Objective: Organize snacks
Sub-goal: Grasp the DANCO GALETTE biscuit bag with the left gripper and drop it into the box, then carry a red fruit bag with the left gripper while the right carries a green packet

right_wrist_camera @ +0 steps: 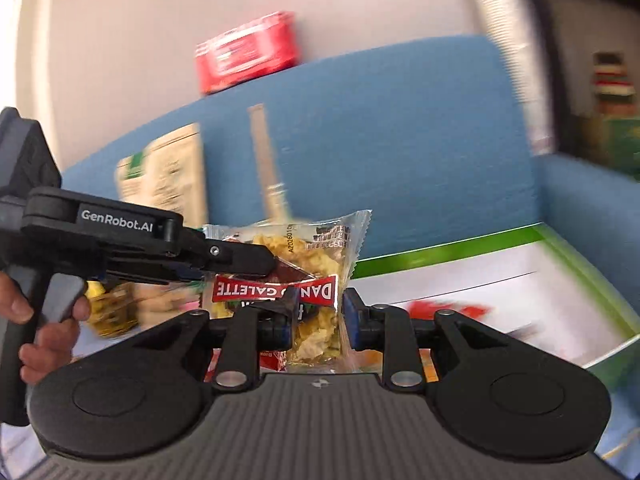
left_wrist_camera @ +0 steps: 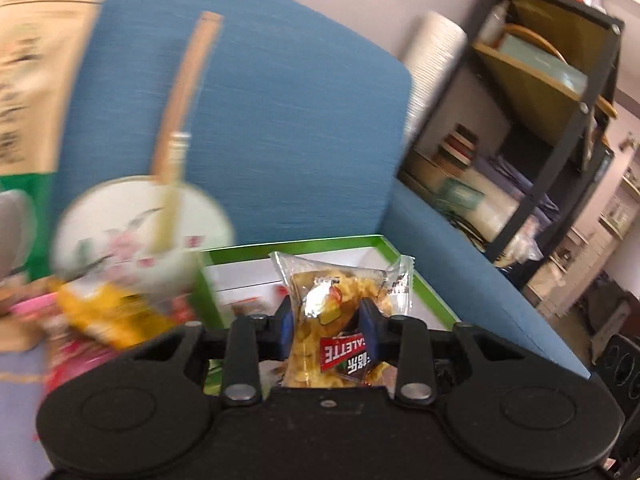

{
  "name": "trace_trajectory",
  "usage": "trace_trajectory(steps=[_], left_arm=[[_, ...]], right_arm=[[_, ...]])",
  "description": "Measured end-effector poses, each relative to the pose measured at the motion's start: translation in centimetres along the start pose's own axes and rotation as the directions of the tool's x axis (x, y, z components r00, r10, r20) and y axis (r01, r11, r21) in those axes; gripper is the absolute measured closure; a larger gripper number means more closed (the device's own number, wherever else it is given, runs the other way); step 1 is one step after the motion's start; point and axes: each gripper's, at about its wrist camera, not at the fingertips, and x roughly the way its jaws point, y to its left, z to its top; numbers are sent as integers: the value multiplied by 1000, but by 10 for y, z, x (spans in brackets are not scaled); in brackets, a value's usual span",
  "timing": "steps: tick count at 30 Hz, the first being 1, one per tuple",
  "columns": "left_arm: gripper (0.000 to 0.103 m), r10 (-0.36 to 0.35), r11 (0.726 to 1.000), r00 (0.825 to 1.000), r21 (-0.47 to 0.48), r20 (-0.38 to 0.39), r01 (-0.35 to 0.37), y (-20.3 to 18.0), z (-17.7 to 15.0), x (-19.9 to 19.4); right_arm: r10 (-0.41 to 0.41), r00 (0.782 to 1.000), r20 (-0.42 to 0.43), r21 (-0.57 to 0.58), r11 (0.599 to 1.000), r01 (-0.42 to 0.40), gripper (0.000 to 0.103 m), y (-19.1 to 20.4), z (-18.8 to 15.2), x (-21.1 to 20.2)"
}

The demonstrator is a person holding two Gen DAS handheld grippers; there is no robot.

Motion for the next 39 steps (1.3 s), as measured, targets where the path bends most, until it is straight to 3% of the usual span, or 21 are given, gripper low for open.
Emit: trace_trajectory(steps=[9,10,11,12,13,14,16,20,23,28,33,39], left_arm=[[91,-48,999,996,-3,-80,48,-27,0,74],[80,-39,999,996,3,-86,39,-29,-1,79],[48,-23,1000,996,13,-90,24,-30,-3,84],[0,-2,1000,995,23,-96,4,-31,-5,86],[0,39,999,995,31,-95,-37,-31,-7,86],[0,90,995,993,40,-73,-88,-31,-10,84],[0,122,991,992,59,-30,-121,-27,-15,73],[0,137,990,990,46,-29,-136,-14,-14,41],[0,168,986,985,9,43,-169,-4,-14,-1],[0,265,963,960,-67,89,-260,16,-27,-58],[0,331,937,941,-139,70,-320,44,-53,-94],[0,388,907,922,-182,3,-381,78,-66,-79]], right_arm=[[-181,983,-9,41,983,181,60,-48,0,10],[-206,978,-5,35,978,206,59,-51,-1,10],[-246,969,7,23,969,245,54,-52,-3,11],[-298,954,18,-5,955,298,46,-52,-5,14],[-340,940,9,-40,940,340,15,-51,-7,17],[-366,931,-1,-75,928,365,0,-49,-9,20],[-359,933,11,-104,928,358,0,-45,-12,19],[-260,963,65,-127,955,266,0,-23,-9,10],[-198,977,79,-164,964,209,0,-2,-10,4],[-10,1000,16,-153,988,12,0,32,-18,6],[143,986,-90,-202,966,-159,0,75,-42,13],[216,956,-197,-209,944,-256,0,98,-62,24]])
